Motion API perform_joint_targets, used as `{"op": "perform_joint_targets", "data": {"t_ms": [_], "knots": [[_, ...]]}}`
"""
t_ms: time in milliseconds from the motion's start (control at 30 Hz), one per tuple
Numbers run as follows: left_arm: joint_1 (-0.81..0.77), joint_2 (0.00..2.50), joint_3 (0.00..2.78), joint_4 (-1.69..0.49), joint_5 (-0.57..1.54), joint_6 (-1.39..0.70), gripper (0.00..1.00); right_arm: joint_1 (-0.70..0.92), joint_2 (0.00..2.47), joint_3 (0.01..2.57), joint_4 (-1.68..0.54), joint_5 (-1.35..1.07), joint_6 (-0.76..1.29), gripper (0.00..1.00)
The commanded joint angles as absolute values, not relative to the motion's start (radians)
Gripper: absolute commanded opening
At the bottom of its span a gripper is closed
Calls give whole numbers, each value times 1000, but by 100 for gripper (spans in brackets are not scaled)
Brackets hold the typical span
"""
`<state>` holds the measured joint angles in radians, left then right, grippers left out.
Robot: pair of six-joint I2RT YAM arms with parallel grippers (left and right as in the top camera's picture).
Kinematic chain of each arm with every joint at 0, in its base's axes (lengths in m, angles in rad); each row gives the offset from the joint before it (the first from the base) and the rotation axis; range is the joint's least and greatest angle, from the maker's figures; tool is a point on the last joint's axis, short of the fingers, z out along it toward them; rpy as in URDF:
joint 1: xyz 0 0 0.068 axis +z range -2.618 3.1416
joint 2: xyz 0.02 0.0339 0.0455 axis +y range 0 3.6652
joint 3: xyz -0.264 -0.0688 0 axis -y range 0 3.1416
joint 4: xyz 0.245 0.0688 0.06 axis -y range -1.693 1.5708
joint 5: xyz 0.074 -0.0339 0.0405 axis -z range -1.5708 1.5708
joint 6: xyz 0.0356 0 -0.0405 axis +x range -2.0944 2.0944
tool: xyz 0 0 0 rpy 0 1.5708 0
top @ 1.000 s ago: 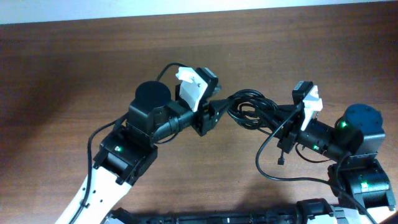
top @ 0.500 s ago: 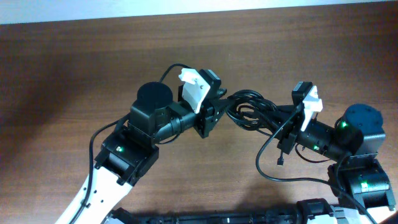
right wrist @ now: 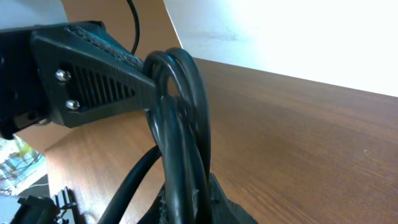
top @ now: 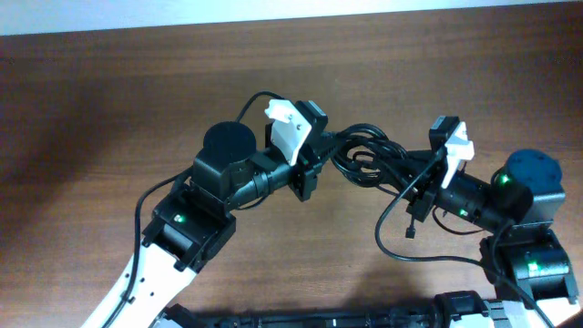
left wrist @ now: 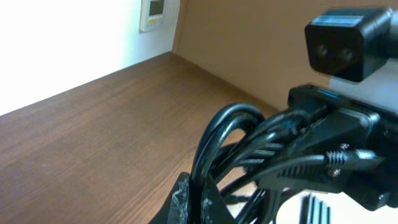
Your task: Untangle cables
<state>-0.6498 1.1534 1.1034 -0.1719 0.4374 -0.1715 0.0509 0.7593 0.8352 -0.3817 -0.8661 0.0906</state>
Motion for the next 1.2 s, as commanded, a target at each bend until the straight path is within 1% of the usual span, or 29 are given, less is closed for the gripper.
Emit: {"op": "perform_joint_targets", "data": {"t_ms": [0,100,200,300,433,533,567,633,667,700,800,900,967,1000,1100,1167], "knots": [[-663,1153,1129,-79,449,-357,0,52,796,852,-389,-923,83,4],[-663,1153,1129,-19,449,-431,0,52,829,852,-390,-924,83,4],[-656,1150,1129,39,448,-434,0,52,856,852,-401,-924,64,4],[-632,1143,1129,52,448,-433,0,52,857,852,-422,-923,33,4],[-564,1130,1129,53,446,-433,0,52,857,852,-423,-923,30,4],[-484,1119,1129,50,446,-432,1,52,857,852,-423,-923,30,4],[-463,1119,1129,42,447,-429,7,52,857,852,-423,-924,31,4],[-435,1119,1129,18,449,-392,11,52,857,852,-423,-924,31,4],[-424,1119,1129,-2,449,-377,18,52,857,852,-423,-924,31,4],[-418,1119,1129,-26,449,-368,29,52,857,852,-422,-924,31,4],[-416,1119,1129,-97,450,-349,50,52,857,852,-422,-924,31,4],[-417,1119,1129,-184,495,-282,77,52,857,852,-422,-924,31,4],[-417,1119,1129,-205,580,-227,88,52,857,852,-422,-924,31,4],[-417,1119,1129,-208,626,-199,90,52,857,852,-422,-924,31,4],[-417,1120,1129,-220,767,-125,100,52,857,852,-421,-933,31,4],[-417,1120,1129,-233,820,-91,99,52,857,852,-413,-944,32,4]]}}
